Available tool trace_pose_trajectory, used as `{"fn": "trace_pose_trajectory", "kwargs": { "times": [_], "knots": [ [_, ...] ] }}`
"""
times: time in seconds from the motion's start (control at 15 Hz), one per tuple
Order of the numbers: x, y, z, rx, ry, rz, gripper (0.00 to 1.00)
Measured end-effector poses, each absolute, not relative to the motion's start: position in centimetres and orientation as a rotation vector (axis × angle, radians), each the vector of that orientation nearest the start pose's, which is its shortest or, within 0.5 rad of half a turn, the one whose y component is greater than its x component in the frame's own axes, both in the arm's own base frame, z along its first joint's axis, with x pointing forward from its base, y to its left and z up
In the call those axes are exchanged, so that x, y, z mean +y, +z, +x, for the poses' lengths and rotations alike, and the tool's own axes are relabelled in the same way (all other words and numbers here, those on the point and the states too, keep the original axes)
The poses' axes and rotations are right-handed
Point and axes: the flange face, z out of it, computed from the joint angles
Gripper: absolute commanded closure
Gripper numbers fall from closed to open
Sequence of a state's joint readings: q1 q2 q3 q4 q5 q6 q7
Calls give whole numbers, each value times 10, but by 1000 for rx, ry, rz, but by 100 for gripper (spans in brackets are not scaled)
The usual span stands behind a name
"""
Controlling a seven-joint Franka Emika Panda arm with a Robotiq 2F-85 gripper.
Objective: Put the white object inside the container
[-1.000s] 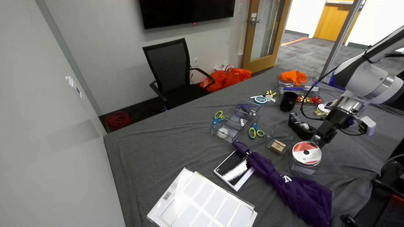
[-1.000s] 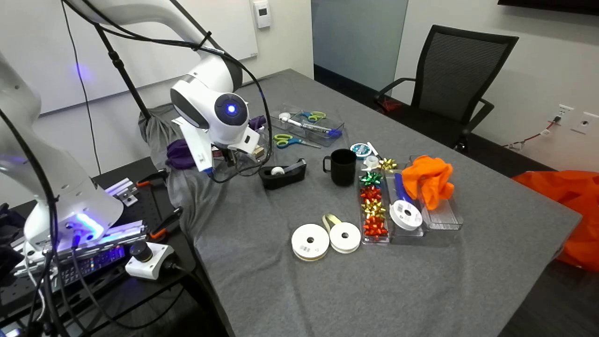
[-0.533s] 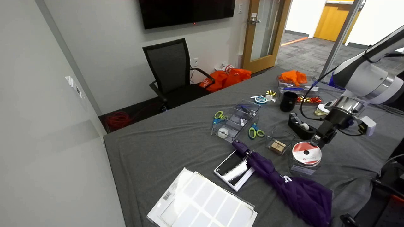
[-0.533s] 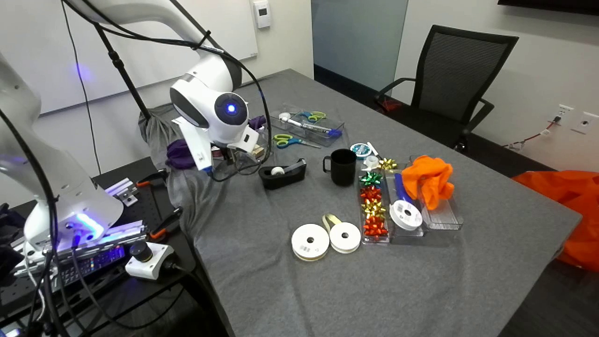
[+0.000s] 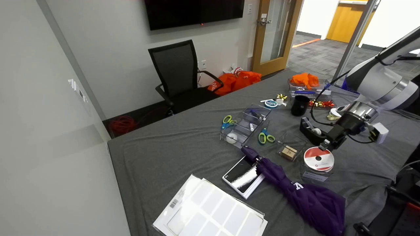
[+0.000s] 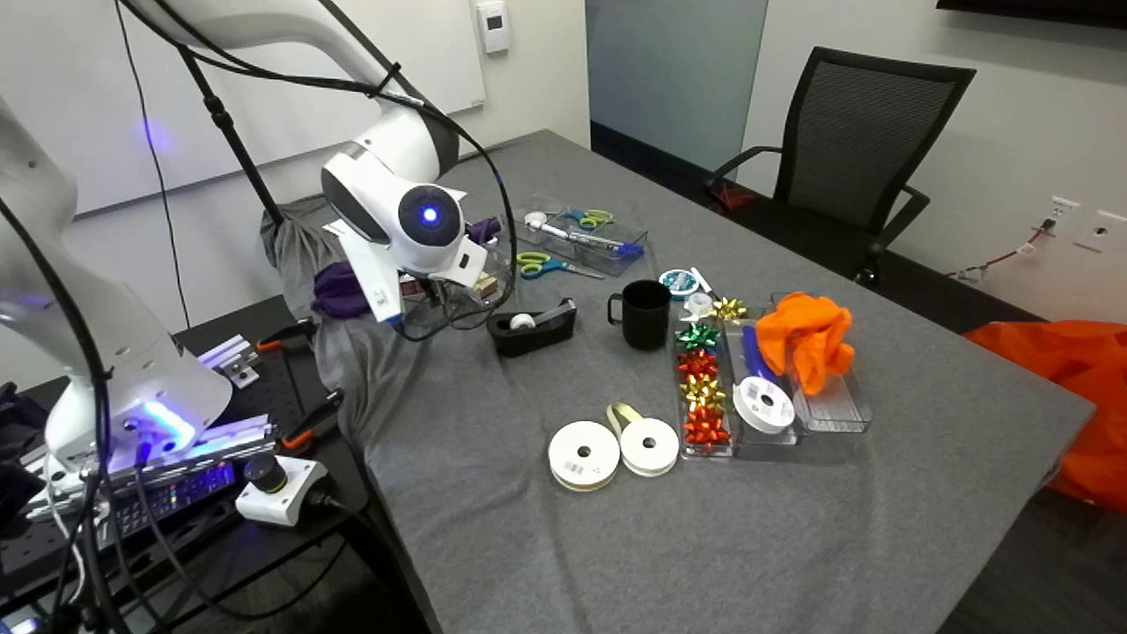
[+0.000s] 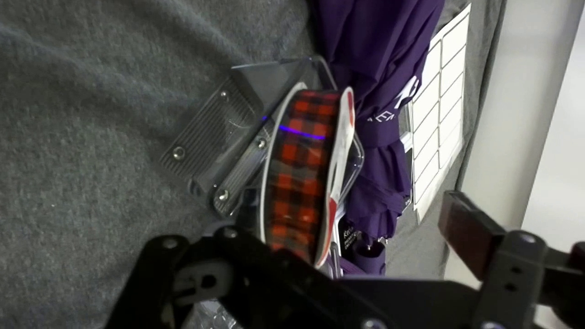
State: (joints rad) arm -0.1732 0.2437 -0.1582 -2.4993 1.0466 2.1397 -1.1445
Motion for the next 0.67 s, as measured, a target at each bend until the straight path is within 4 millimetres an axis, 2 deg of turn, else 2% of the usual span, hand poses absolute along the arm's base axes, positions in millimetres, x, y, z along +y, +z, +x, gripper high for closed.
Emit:
{"fn": "trace_pose_trajectory", "kwargs": {
  "times": [0.67],
  "knots": [
    [-102, 168, 400, 51, -48, -2308, 95]
  ]
}}
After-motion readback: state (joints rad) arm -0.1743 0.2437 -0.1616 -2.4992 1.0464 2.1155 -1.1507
